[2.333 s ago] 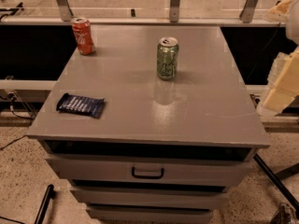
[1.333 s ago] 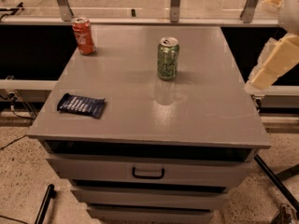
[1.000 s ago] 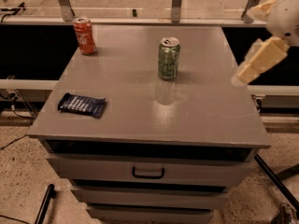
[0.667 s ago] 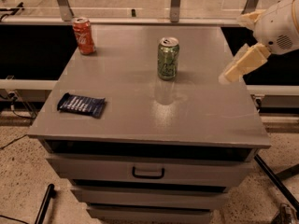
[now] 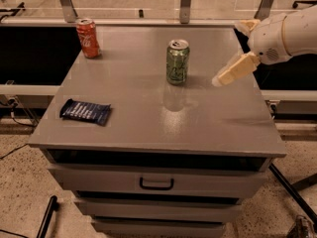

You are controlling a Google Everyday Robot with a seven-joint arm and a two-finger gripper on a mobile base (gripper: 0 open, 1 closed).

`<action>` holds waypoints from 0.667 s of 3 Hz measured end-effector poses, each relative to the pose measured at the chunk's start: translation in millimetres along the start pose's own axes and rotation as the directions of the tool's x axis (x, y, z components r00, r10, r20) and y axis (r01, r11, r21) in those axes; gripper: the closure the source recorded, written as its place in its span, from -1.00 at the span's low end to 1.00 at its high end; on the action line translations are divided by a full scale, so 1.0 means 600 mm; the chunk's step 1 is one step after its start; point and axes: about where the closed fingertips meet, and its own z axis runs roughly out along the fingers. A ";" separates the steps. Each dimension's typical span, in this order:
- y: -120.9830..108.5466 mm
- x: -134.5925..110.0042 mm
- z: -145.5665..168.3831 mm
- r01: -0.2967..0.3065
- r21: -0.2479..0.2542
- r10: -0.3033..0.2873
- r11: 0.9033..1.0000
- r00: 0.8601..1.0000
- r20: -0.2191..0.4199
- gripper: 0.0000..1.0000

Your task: Knock green can over

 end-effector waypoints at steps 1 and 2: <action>-0.011 -0.015 0.016 -0.070 0.003 0.069 0.998 0.989 0.133 -1.00; -0.053 -0.066 0.060 -0.218 -0.005 0.203 0.976 0.895 0.396 -1.00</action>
Offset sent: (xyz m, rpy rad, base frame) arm 0.0800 0.0374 0.0429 0.7294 -0.1220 -0.0102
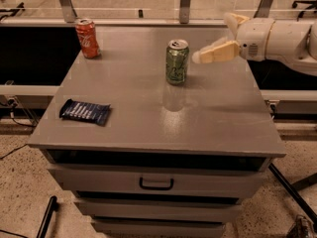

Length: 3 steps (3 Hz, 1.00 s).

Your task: Knock green can over

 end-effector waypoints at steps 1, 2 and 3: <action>-0.003 -0.010 0.027 -0.075 0.000 0.075 0.997 0.993 0.096 -1.00; 0.007 -0.009 0.046 -0.109 -0.022 0.111 0.994 0.986 0.123 -1.00; 0.024 -0.001 0.068 -0.109 -0.051 0.114 0.993 0.985 0.127 -1.00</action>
Offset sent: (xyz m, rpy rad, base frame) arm 0.0131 0.0353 -0.0067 0.2082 0.0479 0.0334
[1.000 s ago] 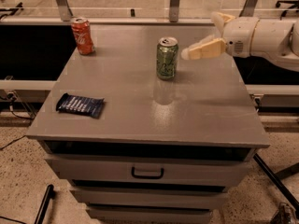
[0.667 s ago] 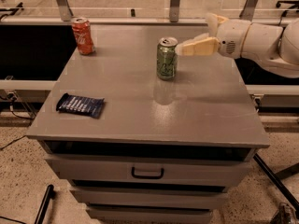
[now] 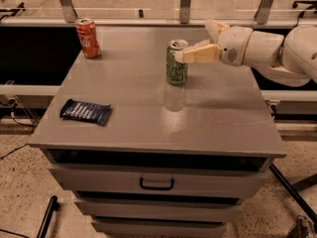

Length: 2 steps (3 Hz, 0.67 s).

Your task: Knock green can over

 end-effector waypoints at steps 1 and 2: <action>0.011 0.017 0.021 0.010 -0.026 -0.010 1.000 1.000 0.001 -1.00; 0.016 0.042 0.040 0.011 -0.036 -0.011 0.999 1.000 -0.013 -1.00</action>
Offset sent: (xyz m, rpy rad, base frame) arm 0.0114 0.0273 -0.0519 -0.0396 0.0193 0.0309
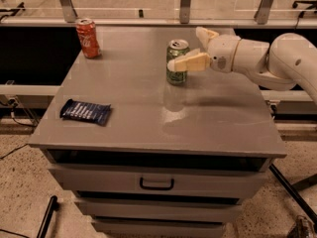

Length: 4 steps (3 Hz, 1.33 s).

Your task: Knock green can over

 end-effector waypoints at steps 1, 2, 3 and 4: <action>-0.001 0.024 0.011 -0.010 0.004 0.010 1.000 1.000 -0.022 -1.00; -0.004 0.041 0.017 -0.023 0.009 0.024 1.000 0.999 -0.033 -0.72; -0.007 0.047 0.019 -0.032 0.012 0.032 0.999 0.999 -0.032 -0.26; -0.020 0.036 0.008 -0.022 0.031 0.023 0.999 1.000 -0.018 0.21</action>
Offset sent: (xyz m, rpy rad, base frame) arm 0.0128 -0.0013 -0.0369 -0.0174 0.0563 -0.0318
